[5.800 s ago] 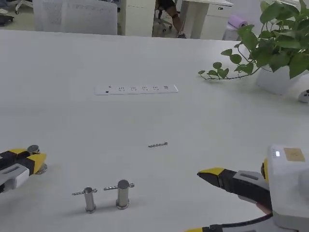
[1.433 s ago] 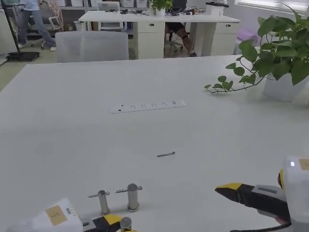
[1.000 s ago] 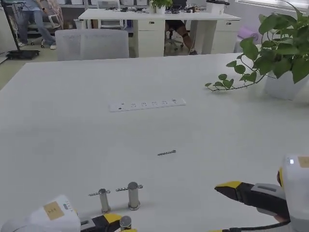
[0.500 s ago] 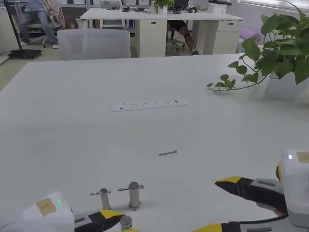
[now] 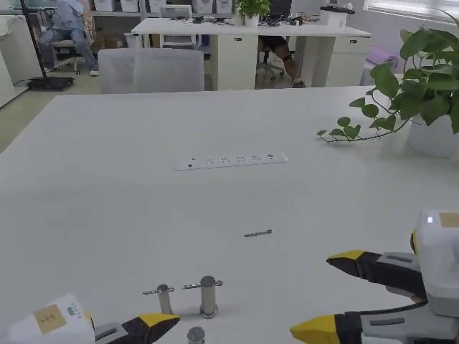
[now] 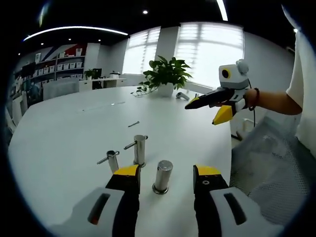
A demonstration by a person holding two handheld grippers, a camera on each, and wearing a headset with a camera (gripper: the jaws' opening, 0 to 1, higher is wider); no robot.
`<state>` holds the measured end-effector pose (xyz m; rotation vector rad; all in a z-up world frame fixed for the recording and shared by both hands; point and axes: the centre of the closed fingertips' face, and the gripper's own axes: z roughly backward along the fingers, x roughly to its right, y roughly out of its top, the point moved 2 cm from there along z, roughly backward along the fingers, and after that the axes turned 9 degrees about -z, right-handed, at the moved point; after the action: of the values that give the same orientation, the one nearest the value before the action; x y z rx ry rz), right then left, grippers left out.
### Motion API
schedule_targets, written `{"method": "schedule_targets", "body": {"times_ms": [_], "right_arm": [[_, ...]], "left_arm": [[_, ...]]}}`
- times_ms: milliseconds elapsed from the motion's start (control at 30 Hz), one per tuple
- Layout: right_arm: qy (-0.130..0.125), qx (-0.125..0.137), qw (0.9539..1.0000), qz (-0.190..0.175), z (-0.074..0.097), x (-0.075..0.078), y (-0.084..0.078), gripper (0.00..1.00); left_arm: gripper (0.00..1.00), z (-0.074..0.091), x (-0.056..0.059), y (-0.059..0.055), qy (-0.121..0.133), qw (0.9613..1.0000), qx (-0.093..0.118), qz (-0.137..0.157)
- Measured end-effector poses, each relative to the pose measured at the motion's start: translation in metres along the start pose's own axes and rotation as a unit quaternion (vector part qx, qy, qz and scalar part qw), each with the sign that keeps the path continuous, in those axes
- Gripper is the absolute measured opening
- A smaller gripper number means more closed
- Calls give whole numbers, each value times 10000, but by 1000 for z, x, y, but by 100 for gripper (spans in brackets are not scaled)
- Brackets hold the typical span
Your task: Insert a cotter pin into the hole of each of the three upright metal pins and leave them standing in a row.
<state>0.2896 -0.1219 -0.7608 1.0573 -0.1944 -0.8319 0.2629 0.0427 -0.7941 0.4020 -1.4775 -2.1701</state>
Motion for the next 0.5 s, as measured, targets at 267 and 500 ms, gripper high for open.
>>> {"method": "schedule_targets", "body": {"times_ms": [267,500], "right_arm": [[-40,-201,9993,299,-11,19,2,70],[10,-341,9986,406,-21,29,2,70]], "left_arm": [[52,14,-3,1,204,9997,4,136],[59,25,-5,1,336,9993,-40,125]]}}
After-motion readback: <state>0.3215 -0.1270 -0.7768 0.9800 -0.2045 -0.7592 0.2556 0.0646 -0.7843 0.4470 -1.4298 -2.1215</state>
